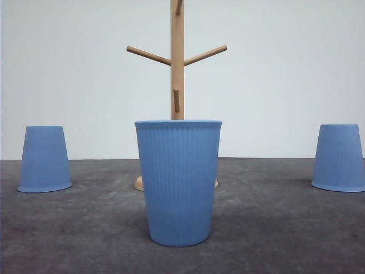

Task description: Place three cups

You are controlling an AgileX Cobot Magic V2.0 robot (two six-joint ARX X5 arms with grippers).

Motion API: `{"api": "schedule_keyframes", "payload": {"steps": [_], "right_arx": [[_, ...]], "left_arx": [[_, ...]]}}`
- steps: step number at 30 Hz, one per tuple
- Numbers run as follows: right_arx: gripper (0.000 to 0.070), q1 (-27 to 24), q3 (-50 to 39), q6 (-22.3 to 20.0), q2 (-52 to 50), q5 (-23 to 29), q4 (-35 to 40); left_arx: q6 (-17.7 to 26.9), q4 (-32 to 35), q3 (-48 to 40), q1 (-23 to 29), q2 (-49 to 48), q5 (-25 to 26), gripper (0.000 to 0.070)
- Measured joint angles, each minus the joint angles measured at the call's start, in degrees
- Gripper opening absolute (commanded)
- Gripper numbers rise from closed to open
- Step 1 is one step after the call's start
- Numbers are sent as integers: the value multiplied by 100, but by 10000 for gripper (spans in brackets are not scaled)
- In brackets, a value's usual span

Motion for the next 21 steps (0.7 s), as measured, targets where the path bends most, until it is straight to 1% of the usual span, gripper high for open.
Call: {"api": "schedule_keyframes", "payload": {"steps": [2,4,6,11,15,21], "right_arx": [[9,0,209,204,151,-52,-13],[9,2,539,321,373,-96,-2],[8,2,869,385,650,-142,4],[8,4,1937,424,1867,-161,-308],[8,4,2920,361,3024,-306,-781],[9,4,4267,8,4740,-708,-1305]], "left_arx": [[-141,8,277,0,101,-92,12],[-209,59,635,0,276,-176,12],[-254,81,980,0,530,-219,12],[-269,-33,1858,-2,1573,-232,12],[-184,-314,2650,-2,2699,-232,12],[88,-374,3682,-7,4428,-232,12]]}}
